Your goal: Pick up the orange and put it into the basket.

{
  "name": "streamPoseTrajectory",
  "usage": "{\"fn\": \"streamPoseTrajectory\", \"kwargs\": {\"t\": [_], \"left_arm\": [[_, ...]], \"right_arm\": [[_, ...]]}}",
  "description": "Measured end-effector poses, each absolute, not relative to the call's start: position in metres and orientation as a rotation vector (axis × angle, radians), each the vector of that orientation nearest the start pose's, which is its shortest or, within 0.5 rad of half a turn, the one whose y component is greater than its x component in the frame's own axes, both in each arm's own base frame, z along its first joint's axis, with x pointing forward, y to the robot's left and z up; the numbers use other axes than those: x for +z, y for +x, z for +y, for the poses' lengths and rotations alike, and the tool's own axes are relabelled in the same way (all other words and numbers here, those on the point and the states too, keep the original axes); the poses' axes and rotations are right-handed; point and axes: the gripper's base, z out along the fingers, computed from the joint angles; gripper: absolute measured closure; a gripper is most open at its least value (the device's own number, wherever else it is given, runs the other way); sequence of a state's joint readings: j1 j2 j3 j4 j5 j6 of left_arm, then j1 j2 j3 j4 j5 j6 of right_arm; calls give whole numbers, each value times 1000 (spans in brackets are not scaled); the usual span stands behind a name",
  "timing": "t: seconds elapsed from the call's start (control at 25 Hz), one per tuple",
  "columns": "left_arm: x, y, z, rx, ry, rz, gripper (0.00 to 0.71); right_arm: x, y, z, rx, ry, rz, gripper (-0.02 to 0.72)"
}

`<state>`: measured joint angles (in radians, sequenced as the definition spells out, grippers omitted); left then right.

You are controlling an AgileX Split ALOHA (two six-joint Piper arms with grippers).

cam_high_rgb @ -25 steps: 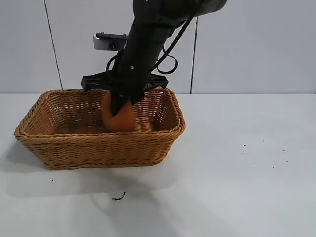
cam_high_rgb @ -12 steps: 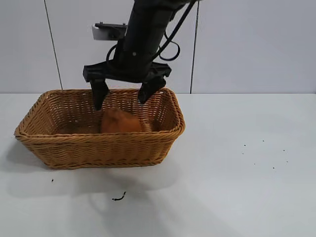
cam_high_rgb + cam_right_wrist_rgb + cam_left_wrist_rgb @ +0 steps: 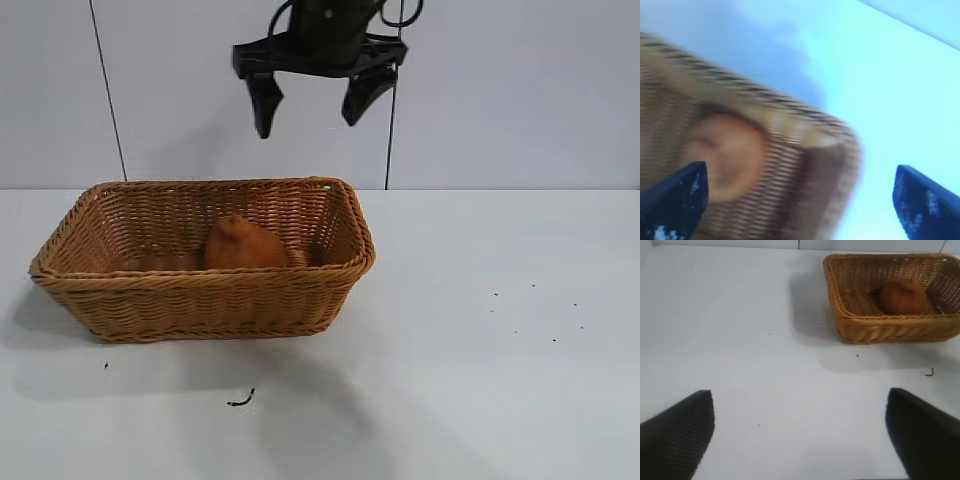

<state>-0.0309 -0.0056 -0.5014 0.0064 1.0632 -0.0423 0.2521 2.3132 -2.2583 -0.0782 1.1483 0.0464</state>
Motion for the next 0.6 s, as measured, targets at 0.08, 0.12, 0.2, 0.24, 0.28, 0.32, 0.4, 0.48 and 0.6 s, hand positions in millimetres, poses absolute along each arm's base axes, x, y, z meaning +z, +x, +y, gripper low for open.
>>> {"fn": "streamPoseTrajectory", "kwargs": {"t": [0.08, 0.12, 0.2, 0.24, 0.28, 0.32, 0.4, 0.48, 0.6], "left_arm": [[277, -6, 1, -38, -12, 2040, 44], [277, -6, 1, -38, -12, 2040, 44], [277, -6, 1, -38, -12, 2041, 44], [277, -6, 1, -38, -12, 2040, 44], [277, -6, 1, -38, -12, 2040, 44], [277, -6, 1, -38, -12, 2040, 44], [277, -6, 1, -38, -12, 2040, 44], [277, -6, 1, -38, -12, 2040, 44], [277, -6, 1, -38, -12, 2040, 44]], "right_arm": [[253, 501, 84, -40, -200, 2687, 10], [253, 501, 84, -40, -200, 2687, 10], [252, 503, 53, -64, -116, 2719, 10], [252, 503, 37, -75, -73, 2733, 10], [251, 504, 25, -82, -41, 2739, 10], [251, 504, 13, -88, -5, 2742, 10], [251, 504, -7, -83, 56, 2750, 10], [251, 503, -20, -47, 108, 2751, 10], [252, 498, -21, -33, 113, 2766, 10]]}}
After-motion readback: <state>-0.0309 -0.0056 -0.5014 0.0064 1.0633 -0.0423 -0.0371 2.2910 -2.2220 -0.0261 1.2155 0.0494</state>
